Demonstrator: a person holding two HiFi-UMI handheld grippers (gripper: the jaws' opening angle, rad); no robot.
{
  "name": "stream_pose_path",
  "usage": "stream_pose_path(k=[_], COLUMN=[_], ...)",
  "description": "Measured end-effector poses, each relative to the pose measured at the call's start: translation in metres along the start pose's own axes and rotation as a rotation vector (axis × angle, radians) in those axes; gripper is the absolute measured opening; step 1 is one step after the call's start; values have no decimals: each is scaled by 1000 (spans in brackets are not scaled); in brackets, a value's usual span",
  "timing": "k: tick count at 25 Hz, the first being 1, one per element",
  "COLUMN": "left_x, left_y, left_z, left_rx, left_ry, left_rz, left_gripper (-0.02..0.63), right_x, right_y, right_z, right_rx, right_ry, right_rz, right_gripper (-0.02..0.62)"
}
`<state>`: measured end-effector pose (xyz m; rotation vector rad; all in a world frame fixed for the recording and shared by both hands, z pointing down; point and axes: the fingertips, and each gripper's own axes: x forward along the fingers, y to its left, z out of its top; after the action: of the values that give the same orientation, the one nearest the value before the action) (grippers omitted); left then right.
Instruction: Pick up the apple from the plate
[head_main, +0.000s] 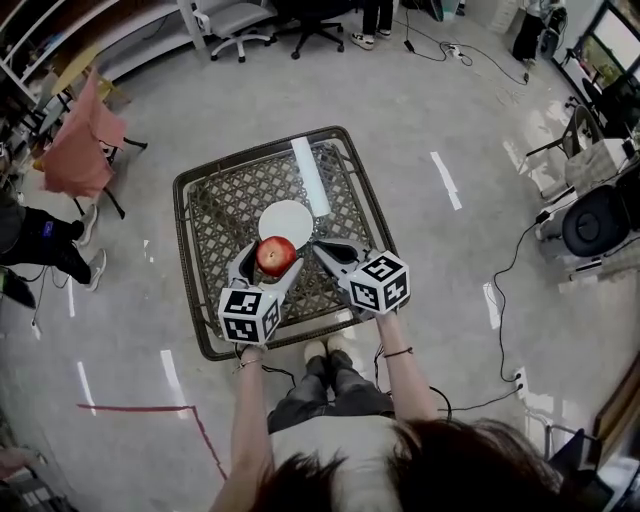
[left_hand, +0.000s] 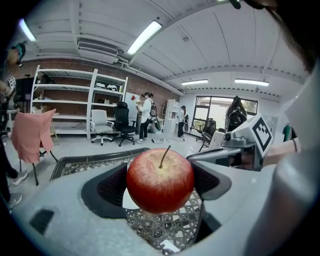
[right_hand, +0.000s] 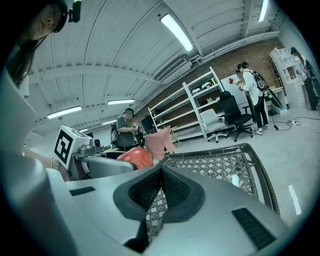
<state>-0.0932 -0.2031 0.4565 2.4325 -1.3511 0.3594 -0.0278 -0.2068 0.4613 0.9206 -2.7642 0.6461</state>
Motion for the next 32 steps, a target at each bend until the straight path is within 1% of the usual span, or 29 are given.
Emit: stream_pose_path(k=[8,11,23,32], left_x=[-12,-15,-30,-32], left_y=[-17,-21,-31,-36], left_z=[8,12,19,27], left_rx=[-5,11,33,40], left_ry=[-17,-18,-31,-54], left_rz=[-21,-25,-20,-26], left_gripper=[411,411,411,411], right_x=[-11,-13,-25,-30], right_y=[10,14,25,31], right_z=[6,8,23,38], right_rx=[-11,-20,-26,-64], right_ry=[-7,-8,-56,-84], right_rz=[17,28,56,78], right_gripper=[9,9,9,9])
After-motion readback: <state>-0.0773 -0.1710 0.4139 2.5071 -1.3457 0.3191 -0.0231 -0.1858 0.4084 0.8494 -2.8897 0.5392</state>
